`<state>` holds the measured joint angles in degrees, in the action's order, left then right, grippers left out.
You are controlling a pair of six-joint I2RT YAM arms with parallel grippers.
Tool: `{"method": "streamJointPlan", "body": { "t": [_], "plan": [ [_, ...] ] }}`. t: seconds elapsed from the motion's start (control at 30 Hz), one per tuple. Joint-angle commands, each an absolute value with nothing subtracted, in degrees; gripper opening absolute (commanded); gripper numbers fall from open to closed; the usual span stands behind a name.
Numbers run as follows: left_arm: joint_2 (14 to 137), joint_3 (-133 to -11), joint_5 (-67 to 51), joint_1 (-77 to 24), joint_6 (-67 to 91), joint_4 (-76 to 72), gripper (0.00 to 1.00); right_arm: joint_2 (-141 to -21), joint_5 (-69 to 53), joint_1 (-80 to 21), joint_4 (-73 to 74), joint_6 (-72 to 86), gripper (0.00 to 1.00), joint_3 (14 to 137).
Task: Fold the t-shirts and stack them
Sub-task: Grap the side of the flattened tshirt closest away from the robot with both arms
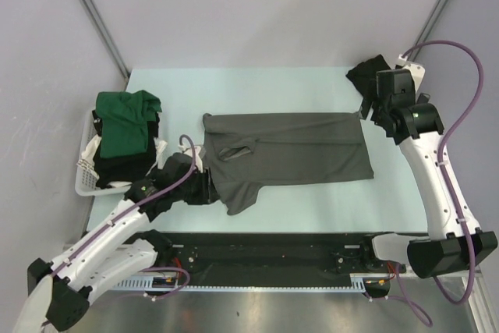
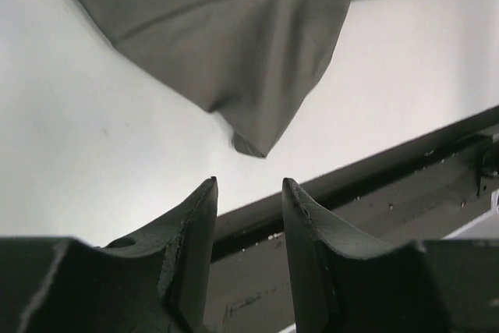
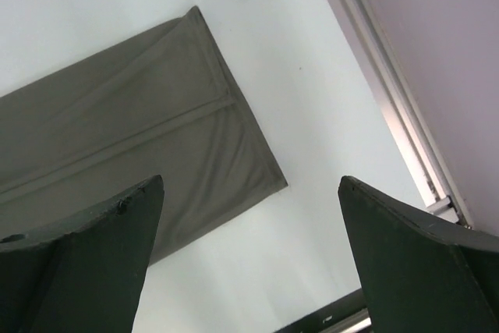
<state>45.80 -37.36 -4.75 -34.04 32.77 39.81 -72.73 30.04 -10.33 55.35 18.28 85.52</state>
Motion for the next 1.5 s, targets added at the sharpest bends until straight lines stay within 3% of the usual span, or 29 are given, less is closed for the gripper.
{"method": "streamJointPlan", "body": {
  "t": [0.0, 0.43, 0.87, 1.47],
  "plan": [
    [46.1, -33.8, -5.0, -37.8, 39.4, 37.4, 0.43, -70.5, 26.3, -10.5, 59.8, 21.5, 1.00, 86.0],
    [61.3, -32.1, 4.1, -52.6, 46.4, 26.8, 0.42, -65.2, 25.6, -10.5, 63.3, 20.6, 1.00, 87.5],
    [65.7, -32.7, 10.5, -53.8, 44.7, 26.5, 0.44, -65.0, 25.8, -10.5, 65.4, 19.9, 1.00, 88.9],
    [72.7, -33.5, 10.3, -53.8, 42.4, 20.8, 0.42, -66.7, 26.4, -10.5, 65.6, 17.8, 1.00, 91.2]
  ]
}}
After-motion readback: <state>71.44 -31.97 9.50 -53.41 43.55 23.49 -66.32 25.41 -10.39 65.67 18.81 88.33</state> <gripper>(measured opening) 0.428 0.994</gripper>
